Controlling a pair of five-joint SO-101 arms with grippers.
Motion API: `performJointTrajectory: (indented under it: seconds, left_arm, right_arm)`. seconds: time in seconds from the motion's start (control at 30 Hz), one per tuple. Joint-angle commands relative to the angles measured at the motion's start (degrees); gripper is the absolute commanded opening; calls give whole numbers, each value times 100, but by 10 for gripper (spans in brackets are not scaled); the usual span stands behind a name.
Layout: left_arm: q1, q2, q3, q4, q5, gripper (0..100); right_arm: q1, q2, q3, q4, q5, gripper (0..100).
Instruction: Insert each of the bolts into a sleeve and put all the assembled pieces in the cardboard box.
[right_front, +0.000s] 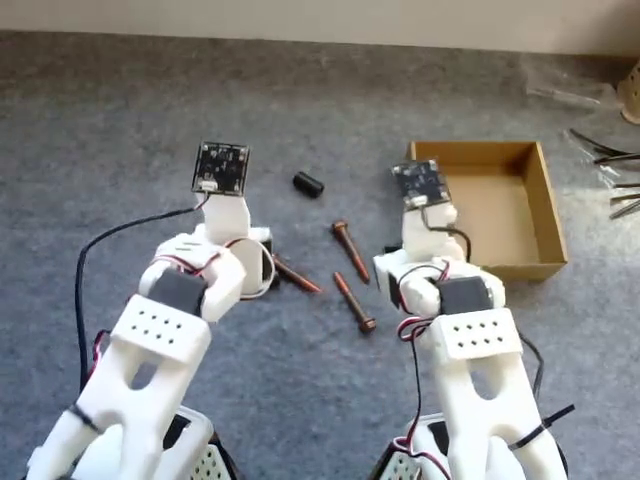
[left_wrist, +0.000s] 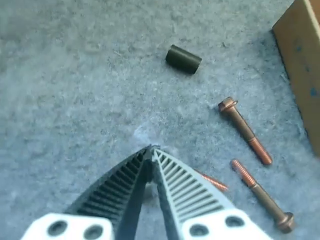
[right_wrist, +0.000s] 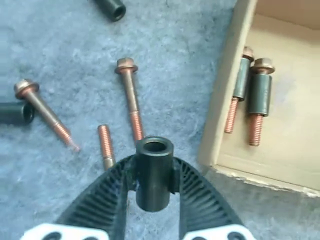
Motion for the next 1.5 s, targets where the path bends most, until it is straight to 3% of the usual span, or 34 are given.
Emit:
performJointTrajectory:
  seconds: [0.0, 0.23, 0.43, 0.63, 0.77, 0.9, 1.47]
  left_arm:
    - [119, 365, -321, -264, 440, 7]
    - [101, 1385, -321, -932, 1073, 8]
    - [127, 2334, -418, -1451, 1152, 17]
    - [127, 2677, -585, -1459, 1160, 143]
    - [127, 2686, -576, -1468, 1169, 136]
    - [127, 2695, -567, -1459, 1653, 140]
    - [92, 2695, -479, -1116, 1670, 140]
  right_arm:
    - [101, -189, -40, -198, -79, 4]
    - [101, -189, -40, -198, -79, 4]
    - [101, -189, -13, -198, -79, 4]
    - [84, -189, 92, -207, -79, 4]
    - [84, -189, 92, -207, -79, 4]
    - [84, -189, 92, -207, -79, 4]
    - [101, -189, 136, -400, -79, 4]
